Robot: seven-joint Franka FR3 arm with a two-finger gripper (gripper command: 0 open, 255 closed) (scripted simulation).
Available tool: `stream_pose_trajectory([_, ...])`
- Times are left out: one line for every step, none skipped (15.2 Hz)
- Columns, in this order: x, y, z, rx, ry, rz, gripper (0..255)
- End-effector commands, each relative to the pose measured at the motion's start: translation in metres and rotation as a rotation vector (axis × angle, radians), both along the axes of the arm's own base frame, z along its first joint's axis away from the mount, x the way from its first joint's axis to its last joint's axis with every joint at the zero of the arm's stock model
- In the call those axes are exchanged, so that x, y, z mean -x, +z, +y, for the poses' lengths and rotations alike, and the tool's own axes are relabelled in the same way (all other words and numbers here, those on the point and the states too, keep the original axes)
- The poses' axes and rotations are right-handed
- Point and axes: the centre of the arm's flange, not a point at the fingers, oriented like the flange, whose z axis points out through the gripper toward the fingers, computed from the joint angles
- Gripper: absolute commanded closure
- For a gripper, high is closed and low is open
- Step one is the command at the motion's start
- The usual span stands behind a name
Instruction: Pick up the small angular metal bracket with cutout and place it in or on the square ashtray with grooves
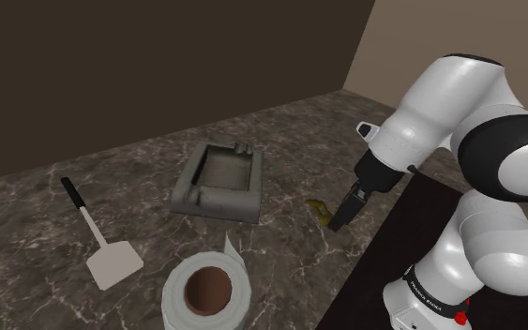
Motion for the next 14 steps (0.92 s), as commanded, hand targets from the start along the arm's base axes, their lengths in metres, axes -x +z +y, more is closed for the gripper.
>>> stream_pose_trajectory([-0.0007,-0.0037,-0.0002,0.000,0.000,-0.001,0])
stream_pose_trajectory([-0.0007,-0.0037,-0.0002,0.000,0.000,-0.001,0])
stream_pose_trajectory([-0.0007,-0.0037,-0.0002,0.000,0.000,-0.001,0])
stream_pose_trajectory([-0.0007,-0.0037,-0.0002,0.000,0.000,-0.001,0])
stream_pose_trajectory([-0.0007,-0.0037,-0.0002,0.000,0.000,-0.001,0])
stream_pose_trajectory([-0.0007,-0.0037,-0.0002,0.000,0.000,-0.001,0])
stream_pose_trajectory([-0.0007,-0.0037,-0.0002,0.000,0.000,-0.001,0])
stream_pose_trajectory([-0.0007,-0.0037,-0.0002,0.000,0.000,-0.001,255])
stream_pose_trajectory([-0.0007,-0.0037,-0.0002,0.000,0.000,-0.001,255])
stream_pose_trajectory([-0.0007,-0.0037,-0.0002,0.000,0.000,-0.001,255])
stream_pose_trajectory([-0.0007,-0.0037,-0.0002,0.000,0.000,-0.001,255])
stream_pose_trajectory([-0.0007,-0.0037,-0.0002,0.000,0.000,-0.001,255])
stream_pose_trajectory([-0.0007,-0.0037,-0.0002,0.000,0.000,-0.001,255])
stream_pose_trajectory([-0.0007,-0.0037,-0.0002,0.000,0.000,-0.001,255])
